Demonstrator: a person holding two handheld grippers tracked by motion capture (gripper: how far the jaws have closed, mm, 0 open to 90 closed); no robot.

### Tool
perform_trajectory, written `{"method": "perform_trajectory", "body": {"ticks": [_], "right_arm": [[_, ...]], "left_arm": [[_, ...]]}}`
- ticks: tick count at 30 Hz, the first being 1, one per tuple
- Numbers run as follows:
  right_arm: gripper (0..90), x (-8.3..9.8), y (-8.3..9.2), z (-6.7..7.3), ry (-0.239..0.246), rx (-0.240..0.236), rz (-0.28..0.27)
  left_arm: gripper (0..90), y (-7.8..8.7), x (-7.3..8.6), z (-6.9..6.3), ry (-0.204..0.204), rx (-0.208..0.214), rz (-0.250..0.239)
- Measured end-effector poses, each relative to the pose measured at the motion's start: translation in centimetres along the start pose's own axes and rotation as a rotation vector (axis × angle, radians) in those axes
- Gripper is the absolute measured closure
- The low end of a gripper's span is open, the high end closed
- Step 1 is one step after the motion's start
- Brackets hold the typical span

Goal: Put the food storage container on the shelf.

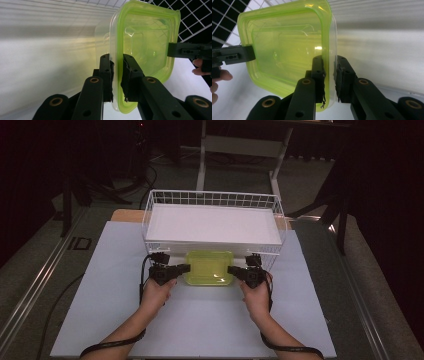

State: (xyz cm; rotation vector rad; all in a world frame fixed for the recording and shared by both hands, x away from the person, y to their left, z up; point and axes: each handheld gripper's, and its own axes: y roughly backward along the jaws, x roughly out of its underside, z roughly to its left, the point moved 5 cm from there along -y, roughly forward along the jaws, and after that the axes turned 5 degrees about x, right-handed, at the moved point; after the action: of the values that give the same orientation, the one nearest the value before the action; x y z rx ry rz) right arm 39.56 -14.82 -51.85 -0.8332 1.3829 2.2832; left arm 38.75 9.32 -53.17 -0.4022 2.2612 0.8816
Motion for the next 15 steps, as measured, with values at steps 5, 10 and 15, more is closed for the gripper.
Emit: {"method": "perform_trajectory", "body": {"ticks": [5,10,15], "right_arm": [[79.0,0.0,-0.6,-0.1,-0.012,0.019,-0.004],[78.6,-0.2,-0.7,-0.2,-0.017,0.022,-0.013],[74.3,-0.6,-1.2,-0.3,0.012,0.049,-0.037]], "left_arm": [[79.9,-0.4,0.0,0.6,0.014,0.011,-0.011],[77.6,-0.6,-0.2,0.8,0.007,0.012,-0.020],[71.7,-1.1,-0.2,0.9,-0.049,-0.012,-0.037]]}}
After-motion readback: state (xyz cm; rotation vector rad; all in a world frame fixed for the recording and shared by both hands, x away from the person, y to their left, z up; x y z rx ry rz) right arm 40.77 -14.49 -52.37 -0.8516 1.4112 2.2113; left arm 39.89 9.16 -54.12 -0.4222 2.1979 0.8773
